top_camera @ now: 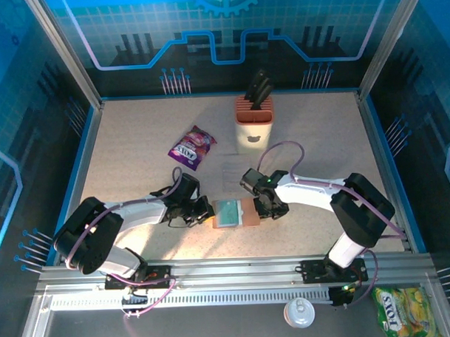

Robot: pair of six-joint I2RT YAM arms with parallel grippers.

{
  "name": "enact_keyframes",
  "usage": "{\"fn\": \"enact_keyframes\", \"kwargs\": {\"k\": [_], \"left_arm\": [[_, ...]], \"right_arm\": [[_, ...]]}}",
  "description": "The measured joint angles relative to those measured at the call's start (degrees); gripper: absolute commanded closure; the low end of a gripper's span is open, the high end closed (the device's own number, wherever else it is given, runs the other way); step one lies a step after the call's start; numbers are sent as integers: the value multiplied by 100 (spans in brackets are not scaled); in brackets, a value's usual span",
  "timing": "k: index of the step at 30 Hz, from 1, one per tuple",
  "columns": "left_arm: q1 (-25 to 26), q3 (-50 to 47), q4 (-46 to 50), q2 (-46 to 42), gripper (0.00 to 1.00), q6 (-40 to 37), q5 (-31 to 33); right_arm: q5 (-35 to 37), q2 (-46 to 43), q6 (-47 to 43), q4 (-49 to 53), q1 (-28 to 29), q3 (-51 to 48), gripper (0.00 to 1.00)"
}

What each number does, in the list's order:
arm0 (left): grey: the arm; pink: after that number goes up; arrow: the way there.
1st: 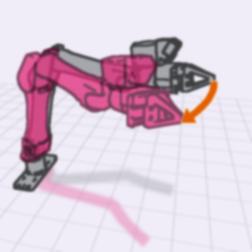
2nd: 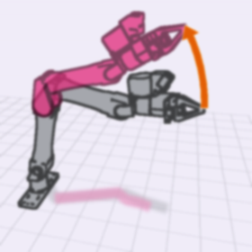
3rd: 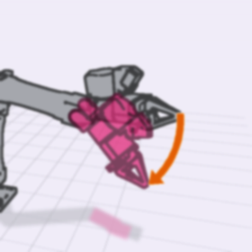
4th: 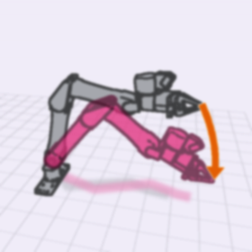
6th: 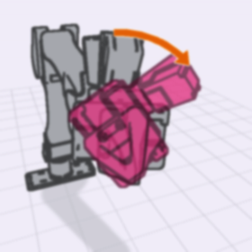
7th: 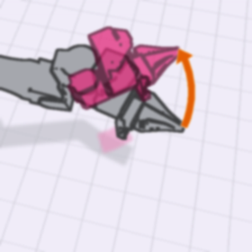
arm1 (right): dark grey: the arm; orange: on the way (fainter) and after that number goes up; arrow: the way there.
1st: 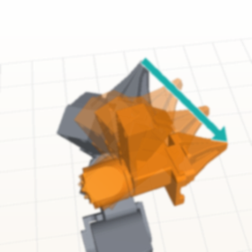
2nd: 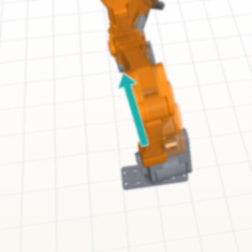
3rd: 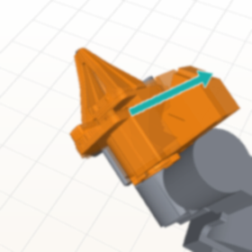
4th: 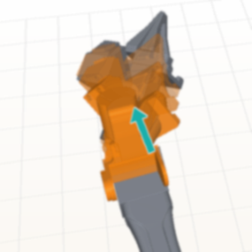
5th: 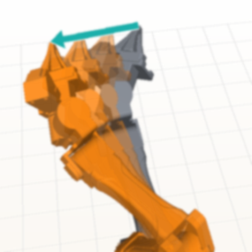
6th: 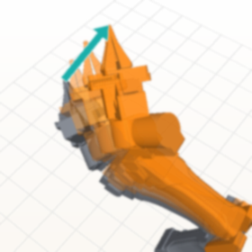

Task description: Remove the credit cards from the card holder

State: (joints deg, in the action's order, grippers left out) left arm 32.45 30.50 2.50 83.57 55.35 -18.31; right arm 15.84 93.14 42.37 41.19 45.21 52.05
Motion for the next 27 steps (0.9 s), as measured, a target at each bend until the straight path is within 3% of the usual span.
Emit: {"fn": "enact_keyframes", "kwargs": {"k": [13, 27], "left_arm": [[-9, 15, 66, -24, 90, -4, 7], [-42, 431, 894, -800, 88, -136, 238]], "right_arm": [[39, -190, -4, 146, -179, -70, 60], [-522, -935, -140, 177, -76, 330, 59]]}}
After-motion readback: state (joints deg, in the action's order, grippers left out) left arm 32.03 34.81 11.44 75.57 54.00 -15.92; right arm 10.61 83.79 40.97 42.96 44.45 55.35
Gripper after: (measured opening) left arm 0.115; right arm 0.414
